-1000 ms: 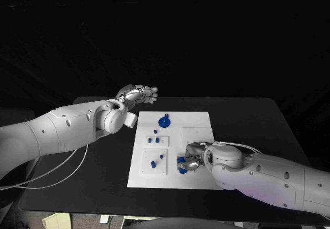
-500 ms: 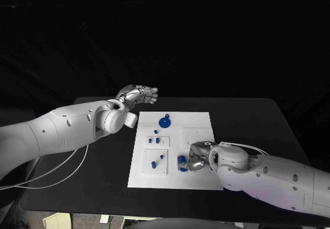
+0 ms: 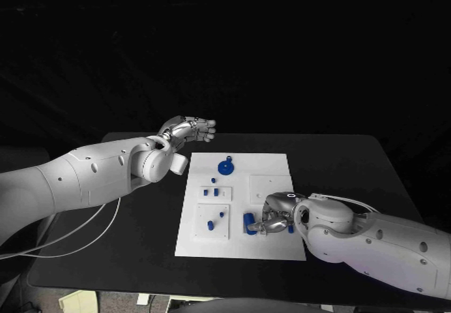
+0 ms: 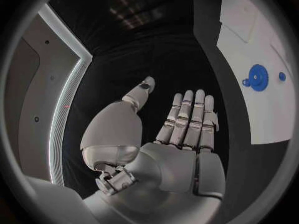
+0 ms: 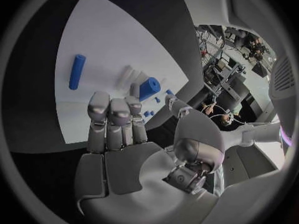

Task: Assemble the parts on the task board

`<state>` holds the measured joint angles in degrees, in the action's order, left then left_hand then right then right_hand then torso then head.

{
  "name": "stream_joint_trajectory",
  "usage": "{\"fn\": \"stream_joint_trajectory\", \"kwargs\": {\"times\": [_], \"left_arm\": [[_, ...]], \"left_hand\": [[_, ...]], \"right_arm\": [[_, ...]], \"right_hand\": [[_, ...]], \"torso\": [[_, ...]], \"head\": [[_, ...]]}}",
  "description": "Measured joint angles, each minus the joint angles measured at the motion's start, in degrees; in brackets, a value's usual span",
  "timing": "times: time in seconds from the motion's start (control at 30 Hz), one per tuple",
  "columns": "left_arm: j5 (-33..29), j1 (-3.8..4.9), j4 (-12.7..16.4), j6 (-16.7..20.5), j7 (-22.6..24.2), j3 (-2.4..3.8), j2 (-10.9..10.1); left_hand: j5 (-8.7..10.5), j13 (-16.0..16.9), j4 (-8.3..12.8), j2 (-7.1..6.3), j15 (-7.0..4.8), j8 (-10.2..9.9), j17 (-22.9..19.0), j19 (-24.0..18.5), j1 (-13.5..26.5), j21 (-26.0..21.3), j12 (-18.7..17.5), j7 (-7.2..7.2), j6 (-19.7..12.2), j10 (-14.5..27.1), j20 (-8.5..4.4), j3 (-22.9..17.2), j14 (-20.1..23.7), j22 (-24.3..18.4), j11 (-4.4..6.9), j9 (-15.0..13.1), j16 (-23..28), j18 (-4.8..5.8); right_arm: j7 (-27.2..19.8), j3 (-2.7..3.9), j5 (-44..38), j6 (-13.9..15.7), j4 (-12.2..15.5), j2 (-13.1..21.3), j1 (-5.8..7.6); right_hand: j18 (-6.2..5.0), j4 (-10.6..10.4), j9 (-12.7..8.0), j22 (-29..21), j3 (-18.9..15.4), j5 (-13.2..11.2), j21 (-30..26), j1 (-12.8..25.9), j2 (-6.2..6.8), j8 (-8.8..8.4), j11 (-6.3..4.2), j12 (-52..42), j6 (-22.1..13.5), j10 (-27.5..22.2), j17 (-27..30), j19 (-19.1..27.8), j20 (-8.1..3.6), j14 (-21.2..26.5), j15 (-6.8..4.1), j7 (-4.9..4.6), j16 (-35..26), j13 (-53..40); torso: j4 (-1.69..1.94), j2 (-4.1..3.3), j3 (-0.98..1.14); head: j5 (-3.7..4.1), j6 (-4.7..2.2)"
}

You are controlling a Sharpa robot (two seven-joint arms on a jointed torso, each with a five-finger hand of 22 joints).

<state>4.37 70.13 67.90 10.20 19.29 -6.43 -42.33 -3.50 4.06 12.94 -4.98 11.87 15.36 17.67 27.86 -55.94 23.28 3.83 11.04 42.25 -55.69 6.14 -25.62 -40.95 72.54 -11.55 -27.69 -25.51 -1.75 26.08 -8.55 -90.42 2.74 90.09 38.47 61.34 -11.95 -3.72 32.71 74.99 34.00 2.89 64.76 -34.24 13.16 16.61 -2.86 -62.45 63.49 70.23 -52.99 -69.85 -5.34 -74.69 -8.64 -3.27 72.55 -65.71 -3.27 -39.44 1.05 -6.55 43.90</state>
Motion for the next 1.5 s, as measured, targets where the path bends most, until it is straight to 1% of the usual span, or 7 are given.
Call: {"fn": "stream_joint_trajectory", "kwargs": {"times": [0.17,0.27,0.33,0.47,0.63,0.77,1.5], "left_arm": [[0.0,0.0,0.0,0.0,0.0,0.0,0.0],[0.0,0.0,0.1,0.0,0.0,0.0,-0.1],[0.0,0.0,0.1,0.0,0.0,0.0,-0.1],[0.0,0.0,0.1,0.0,0.0,0.0,-0.1],[0.0,0.0,0.1,0.0,0.0,0.0,0.0],[0.0,0.0,0.1,0.0,0.0,0.0,-0.1],[0.0,0.0,0.2,0.0,0.0,0.0,-0.2]], "left_hand": [[0.0,0.0,0.0,0.0,0.0,0.0,0.0,0.2,0.0,0.0,0.0,0.0,0.0,0.0,-0.21,0.0,0.0,0.1,0.0,0.0,0.0,0.01],[0.0,0.0,0.0,0.0,0.0,0.0,0.0,0.2,0.0,0.0,0.0,0.0,0.0,0.0,-0.21,0.0,0.0,0.1,0.0,0.0,0.0,0.01],[0.0,0.0,0.0,0.0,0.0,0.0,0.0,0.2,0.0,0.0,0.0,0.0,0.0,0.0,-0.21,0.0,0.0,0.1,0.0,0.0,0.0,0.0],[0.0,0.0,0.0,0.0,0.0,0.0,0.0,0.2,0.0,0.0,0.0,0.0,0.0,0.0,-0.21,0.0,0.0,0.1,0.0,0.0,0.0,0.01],[0.0,0.0,0.0,0.0,0.0,0.0,0.0,0.2,0.0,0.0,0.0,0.0,0.0,0.0,-0.21,0.0,0.0,0.1,0.0,0.0,0.0,0.01],[0.0,0.0,0.0,0.0,0.0,0.0,0.0,0.2,0.0,0.0,0.0,0.0,0.0,0.0,-0.21,0.0,0.0,0.1,0.0,0.0,0.0,0.01],[0.0,0.0,0.0,0.0,0.0,0.0,0.0,0.2,0.0,0.0,0.0,0.0,0.0,0.0,-0.2,0.0,0.0,0.2,0.0,0.0,0.0,0.01]], "right_arm": [[-0.9,0.0,0.6,0.0,-0.2,0.2,-0.01],[-1.3,0.0,0.9,0.0,-0.3,0.2,-0.01],[-1.5,0.0,1.0,0.0,-0.4,0.1,-0.01],[-1.8,0.0,1.1,0.0,-0.9,-0.4,-0.01],[-2.0,0.0,1.1,0.0,-1.6,-0.9,-0.01],[-2.1,0.0,1.1,0.0,-2.0,-1.3,-0.02],[-1.5,-0.02,-1.0,1.7,-3.2,-3.3,-0.25]], "right_hand": [[0.01,1.3,0.0,0.0,-1.3,0.0,0.0,-1.7,-0.78,0.0,0.0,0.0,0.0,0.0,0.0,0.1,-0.08,0.0,0.01,0.0,0.0,0.0],[0.02,8.3,0.1,0.0,-4.7,0.0,0.0,-6.9,-5.05,0.19,0.21,0.3,-0.4,-0.2,0.0,0.8,0.05,0.1,0.08,-0.13,0.0,-0.2],[0.02,10.3,0.0,0.0,-5.5,0.0,0.0,-7.9,-6.11,0.19,0.21,0.3,-0.5,-0.2,0.0,0.9,0.1,0.1,0.08,-0.1,0.0,-0.2],[0.02,12.3,-0.2,0.0,-5.5,0.0,0.0,-9.3,-6.74,0.19,0.21,0.3,-0.5,-0.2,0.1,0.9,0.1,0.1,0.08,-0.1,0.0,-0.2],[0.02,13.1,-0.5,0.0,-4.5,0.0,0.0,-10.1,-6.52,0.19,0.21,0.6,-0.5,-0.2,0.2,0.9,0.13,0.1,0.09,-0.1,0.0,-0.2],[0.03,11.9,-0.9,-0.1,0.1,0.0,-0.3,-12.3,-4.4,0.19,0.16,0.6,-0.5,-0.2,0.3,0.3,0.75,0.1,0.09,-0.12,0.0,-0.2],[0.0,8.9,-1.2,-0.1,4.7,0.0,-0.3,-12.2,-4.17,0.18,0.2,0.6,-0.1,0.2,0.4,0.0,1.05,0.0,0.2,-0.25,0.0,-0.3]], "torso": [[-0.01,0.01,-0.01],[0.0,0.0,-0.01],[0.0,0.0,-0.02],[0.02,-0.02,-0.03],[0.05,-0.04,-0.03],[0.07,-0.04,-0.05],[0.05,-0.05,-0.03]], "head": [[-0.05,0.03],[-0.09,0.05],[-0.09,0.06],[-0.09,0.1],[-0.07,0.18],[-0.09,0.3],[-0.18,0.53]]}}
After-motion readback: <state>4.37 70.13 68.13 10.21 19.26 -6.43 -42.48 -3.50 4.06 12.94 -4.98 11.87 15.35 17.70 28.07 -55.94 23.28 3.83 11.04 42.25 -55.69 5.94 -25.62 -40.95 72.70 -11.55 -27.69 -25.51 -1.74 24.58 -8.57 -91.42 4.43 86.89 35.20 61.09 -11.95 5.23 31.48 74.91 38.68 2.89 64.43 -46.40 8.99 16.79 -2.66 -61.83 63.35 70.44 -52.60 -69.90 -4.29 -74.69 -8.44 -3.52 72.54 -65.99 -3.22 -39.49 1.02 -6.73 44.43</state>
